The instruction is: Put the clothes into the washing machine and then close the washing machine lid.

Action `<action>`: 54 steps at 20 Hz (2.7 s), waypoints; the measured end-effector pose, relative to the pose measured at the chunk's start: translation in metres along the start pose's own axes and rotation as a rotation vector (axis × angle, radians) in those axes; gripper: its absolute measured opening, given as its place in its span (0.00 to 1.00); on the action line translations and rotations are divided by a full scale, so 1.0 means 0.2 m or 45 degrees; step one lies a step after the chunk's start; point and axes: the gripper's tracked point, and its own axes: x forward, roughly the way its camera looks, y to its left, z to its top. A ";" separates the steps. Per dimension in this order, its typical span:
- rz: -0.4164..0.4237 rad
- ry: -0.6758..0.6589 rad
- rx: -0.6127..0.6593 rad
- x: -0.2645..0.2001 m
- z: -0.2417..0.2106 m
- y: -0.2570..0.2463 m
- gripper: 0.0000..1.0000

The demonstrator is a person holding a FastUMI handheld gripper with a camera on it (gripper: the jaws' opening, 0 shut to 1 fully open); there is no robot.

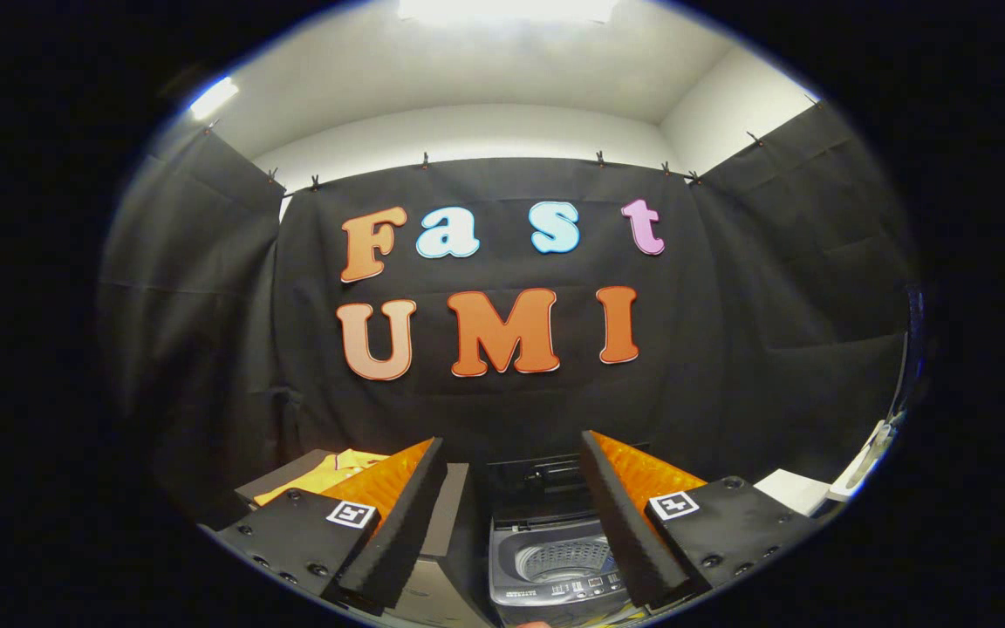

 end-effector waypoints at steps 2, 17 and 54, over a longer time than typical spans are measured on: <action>0.054 0.016 -0.019 0.08 0.04 0.10 0.98; 0.525 0.284 0.072 0.75 -0.18 1.21 0.98; 0.437 0.860 0.204 1.00 -1.21 1.49 0.09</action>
